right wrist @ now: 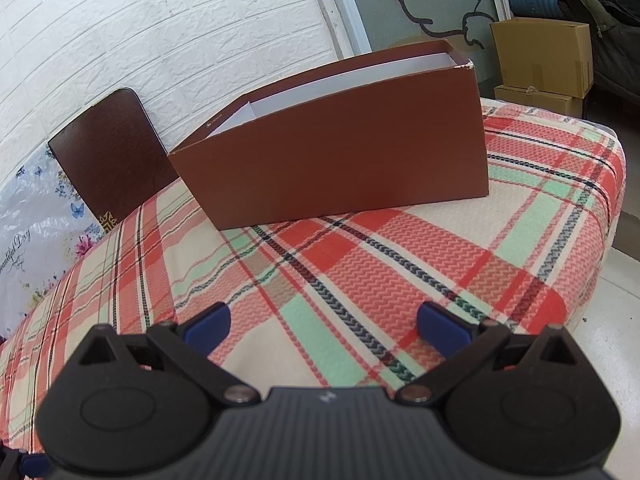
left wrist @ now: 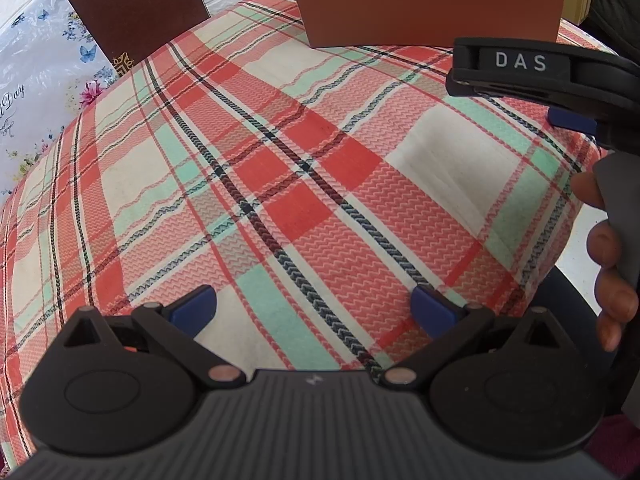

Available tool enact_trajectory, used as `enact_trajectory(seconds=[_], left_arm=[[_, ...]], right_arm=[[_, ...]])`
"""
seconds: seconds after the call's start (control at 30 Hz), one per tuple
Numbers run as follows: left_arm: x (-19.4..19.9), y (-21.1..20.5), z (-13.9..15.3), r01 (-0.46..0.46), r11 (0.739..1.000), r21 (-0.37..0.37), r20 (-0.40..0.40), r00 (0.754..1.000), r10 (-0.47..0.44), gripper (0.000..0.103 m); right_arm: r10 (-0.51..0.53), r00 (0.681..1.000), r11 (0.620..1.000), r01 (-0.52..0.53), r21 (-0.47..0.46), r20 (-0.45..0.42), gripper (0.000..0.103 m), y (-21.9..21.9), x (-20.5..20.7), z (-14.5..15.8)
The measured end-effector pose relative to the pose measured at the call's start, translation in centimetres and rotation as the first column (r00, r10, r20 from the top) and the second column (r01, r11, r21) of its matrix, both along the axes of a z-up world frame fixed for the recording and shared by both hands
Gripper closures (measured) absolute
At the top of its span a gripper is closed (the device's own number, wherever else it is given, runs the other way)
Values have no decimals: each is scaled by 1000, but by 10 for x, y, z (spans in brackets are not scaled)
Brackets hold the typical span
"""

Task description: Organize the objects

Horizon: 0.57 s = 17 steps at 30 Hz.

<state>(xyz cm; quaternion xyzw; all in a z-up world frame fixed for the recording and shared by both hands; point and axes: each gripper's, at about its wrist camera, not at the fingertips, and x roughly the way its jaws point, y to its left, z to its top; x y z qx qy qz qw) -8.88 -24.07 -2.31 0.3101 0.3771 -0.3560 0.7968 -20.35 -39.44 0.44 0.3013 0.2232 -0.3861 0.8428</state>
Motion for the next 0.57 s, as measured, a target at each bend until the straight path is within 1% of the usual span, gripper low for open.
enact_trajectory(seconds=[0.37, 0.47, 0.57], left_arm=[[0, 0, 0, 0, 1000, -2, -5, 1000, 0, 0], [-1, 0, 0, 9, 1000, -12, -18, 1000, -10, 0], [-2, 2, 2, 25, 1000, -19, -10, 1000, -25, 0]], right_arm=[[0, 1000, 1000, 0, -1, 0, 0, 0, 0, 0], [0, 1000, 1000, 0, -1, -1, 0, 0, 0, 0], [-1, 1000, 1000, 1, -3, -1, 0, 1, 0, 1]])
